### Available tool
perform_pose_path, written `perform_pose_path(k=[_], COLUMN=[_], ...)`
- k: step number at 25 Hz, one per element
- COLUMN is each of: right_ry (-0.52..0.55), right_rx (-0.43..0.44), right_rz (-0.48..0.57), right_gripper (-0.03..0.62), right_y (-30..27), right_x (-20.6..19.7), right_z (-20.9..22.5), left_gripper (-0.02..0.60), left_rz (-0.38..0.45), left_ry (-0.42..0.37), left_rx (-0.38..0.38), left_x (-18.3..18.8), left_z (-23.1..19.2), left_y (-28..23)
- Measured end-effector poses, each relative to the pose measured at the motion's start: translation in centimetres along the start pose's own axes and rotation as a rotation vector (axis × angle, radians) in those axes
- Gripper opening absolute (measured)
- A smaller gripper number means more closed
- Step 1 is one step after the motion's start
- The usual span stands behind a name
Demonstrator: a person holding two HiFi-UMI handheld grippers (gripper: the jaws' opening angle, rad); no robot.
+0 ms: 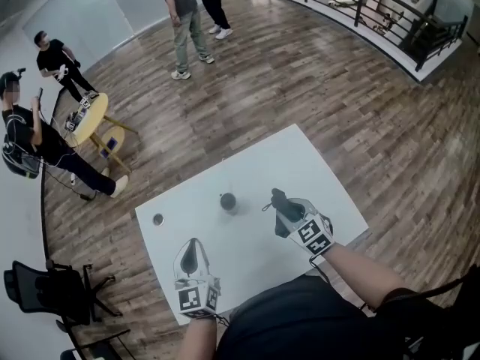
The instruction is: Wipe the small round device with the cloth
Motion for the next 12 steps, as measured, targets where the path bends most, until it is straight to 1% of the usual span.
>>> perform_pose_path(k=[2, 4, 8, 12], right_ry=[-0.016, -0.029, -0.051, -0.072], right_rx=[-0.051, -0.085, -0.107, -0.104], right_rz=[-0.001, -0.019, -0.073, -0.134], right_gripper=[0.114, 0.114, 0.114, 0.114], right_y=[0.9, 1.7, 2.0, 1.5], right_x=[-0.8, -1.9, -4.7, -8.2], right_z=[0.9, 1.5, 1.8, 1.6], left_gripper=[0.005, 0.005, 0.005, 0.005], left_rz=[-0.007, -0.007, 0.002, -0.007], left_ry=[-0.028, -0.034, -0.029, -0.031], left_rx=[-0.029, -0.043, -0.046, -0.035], left_x=[0.6, 0.6, 0.2, -0.1], left_z=[1.0, 1.6, 2.2, 2.6], left_y=[-0.4, -0.7, -0.8, -0.5])
Point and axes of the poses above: the fingertips, and each gripper's own axes: y backward along the fingers, z to its right, x out of its top, the point moved 5 cm from there along y, backward along the fingers, and after that the axes turned 14 degrees about -z, right-handed, at the moved point
